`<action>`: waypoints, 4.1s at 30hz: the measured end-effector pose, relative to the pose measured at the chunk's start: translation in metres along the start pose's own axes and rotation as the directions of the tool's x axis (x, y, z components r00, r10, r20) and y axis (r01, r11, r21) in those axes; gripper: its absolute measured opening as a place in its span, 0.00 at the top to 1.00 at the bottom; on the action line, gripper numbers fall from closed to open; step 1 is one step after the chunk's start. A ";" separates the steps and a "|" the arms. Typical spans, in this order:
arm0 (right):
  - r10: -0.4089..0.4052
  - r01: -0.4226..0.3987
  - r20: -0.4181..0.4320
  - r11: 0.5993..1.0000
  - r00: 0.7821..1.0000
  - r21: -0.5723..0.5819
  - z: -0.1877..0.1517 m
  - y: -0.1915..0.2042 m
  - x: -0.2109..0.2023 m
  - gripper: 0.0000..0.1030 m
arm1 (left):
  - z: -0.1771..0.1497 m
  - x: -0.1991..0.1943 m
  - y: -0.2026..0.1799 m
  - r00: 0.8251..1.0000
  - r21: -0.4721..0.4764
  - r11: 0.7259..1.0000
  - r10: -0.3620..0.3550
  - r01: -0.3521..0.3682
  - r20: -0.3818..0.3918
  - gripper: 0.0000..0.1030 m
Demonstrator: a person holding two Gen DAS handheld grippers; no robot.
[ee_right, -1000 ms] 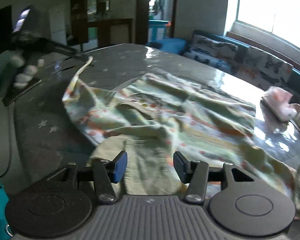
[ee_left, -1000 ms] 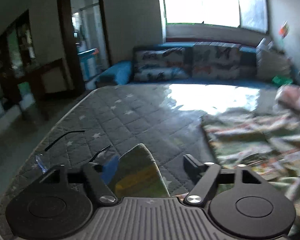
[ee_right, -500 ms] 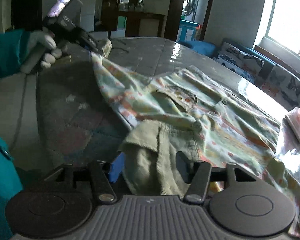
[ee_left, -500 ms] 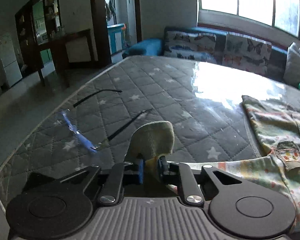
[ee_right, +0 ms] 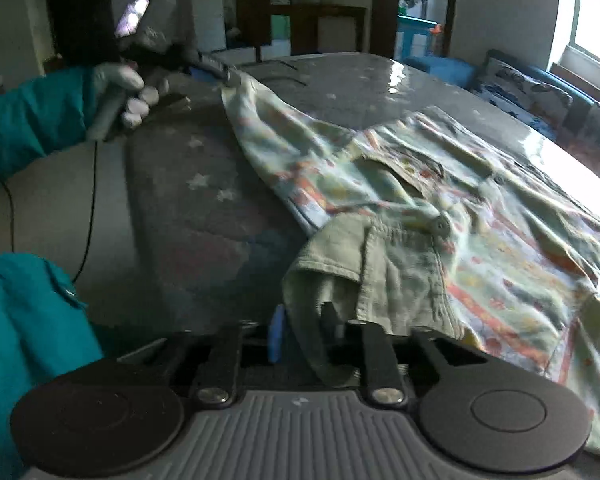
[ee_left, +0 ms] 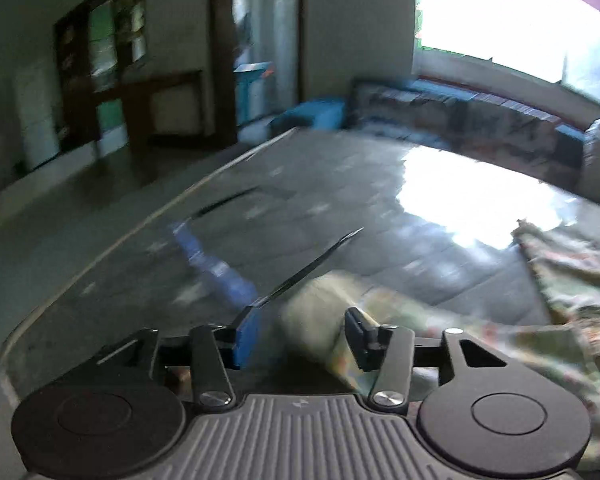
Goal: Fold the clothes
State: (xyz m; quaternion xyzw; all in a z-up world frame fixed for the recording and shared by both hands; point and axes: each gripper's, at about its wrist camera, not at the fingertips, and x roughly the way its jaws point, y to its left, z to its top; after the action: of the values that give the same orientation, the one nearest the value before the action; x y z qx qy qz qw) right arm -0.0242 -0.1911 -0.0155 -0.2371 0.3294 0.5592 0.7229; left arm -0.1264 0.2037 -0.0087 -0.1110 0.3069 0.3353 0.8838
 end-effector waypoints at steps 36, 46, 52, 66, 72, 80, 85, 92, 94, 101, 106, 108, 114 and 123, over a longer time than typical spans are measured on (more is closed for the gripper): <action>-0.417 0.311 0.010 0.693 0.909 0.650 -0.065 -0.187 -0.039 0.42 | -0.052 -0.064 -0.235 0.751 0.341 0.680 -0.644 0.649 -0.147 0.19; -0.645 0.559 -0.170 0.464 0.745 0.688 -0.112 -0.245 -0.073 0.42 | -0.074 -0.051 -0.241 0.769 0.378 0.673 -0.594 0.636 -0.237 0.18; -0.732 0.669 -0.257 0.347 0.631 0.657 -0.114 -0.249 -0.082 0.36 | -0.076 -0.054 -0.240 0.764 0.400 0.655 -0.595 0.641 -0.250 0.18; -0.680 0.614 -0.202 0.442 0.705 0.654 -0.114 -0.258 -0.064 0.16 | -0.072 -0.077 -0.275 0.684 0.471 0.529 -0.681 0.706 -0.260 0.16; -0.669 0.602 -0.199 0.447 0.716 0.661 -0.121 -0.255 -0.071 0.15 | -0.091 -0.074 -0.284 0.669 0.497 0.484 -0.674 0.720 -0.313 0.16; -0.676 0.610 -0.213 0.426 0.706 0.669 -0.126 -0.237 -0.076 0.15 | -0.101 -0.079 -0.269 0.642 0.539 0.414 -0.683 0.733 -0.348 0.16; -0.682 0.628 -0.239 0.404 0.691 0.665 -0.131 -0.218 -0.082 0.15 | -0.102 -0.081 -0.251 0.609 0.528 0.379 -0.699 0.760 -0.374 0.16; -0.681 0.636 -0.261 0.381 0.684 0.672 -0.142 -0.195 -0.094 0.15 | -0.097 -0.083 -0.215 0.561 0.508 0.329 -0.716 0.796 -0.415 0.16; -0.678 0.640 -0.271 0.377 0.683 0.670 -0.143 -0.191 -0.097 0.15 | -0.094 -0.083 -0.205 0.546 0.483 0.332 -0.725 0.811 -0.419 0.16; -0.702 0.679 -0.306 0.336 0.643 0.653 -0.152 -0.185 -0.106 0.15 | -0.063 -0.084 -0.150 0.578 0.382 0.458 -0.756 0.802 -0.306 0.15; -0.694 0.646 -0.304 0.301 0.653 0.701 -0.163 -0.191 -0.113 0.15 | -0.028 -0.054 -0.094 0.785 0.280 0.736 -0.602 0.616 -0.145 0.17; -0.697 0.651 -0.305 0.302 0.649 0.696 -0.162 -0.191 -0.112 0.14 | -0.017 -0.033 -0.075 0.843 0.221 0.813 -0.525 0.538 -0.122 0.20; -0.700 0.652 -0.310 0.289 0.644 0.701 -0.163 -0.191 -0.111 0.10 | -0.010 0.015 -0.056 0.925 0.196 0.905 -0.356 0.377 -0.135 0.32; -0.709 0.657 -0.315 0.272 0.631 0.703 -0.168 -0.194 -0.109 0.00 | -0.001 0.041 -0.042 0.984 0.260 0.949 -0.168 0.178 -0.059 0.34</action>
State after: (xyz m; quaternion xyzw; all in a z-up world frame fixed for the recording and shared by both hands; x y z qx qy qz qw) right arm 0.1101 -0.4325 -0.0519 -0.0061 0.3763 0.0035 0.9265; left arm -0.0745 0.1937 -0.0351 -0.0248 0.3537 0.2107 0.9110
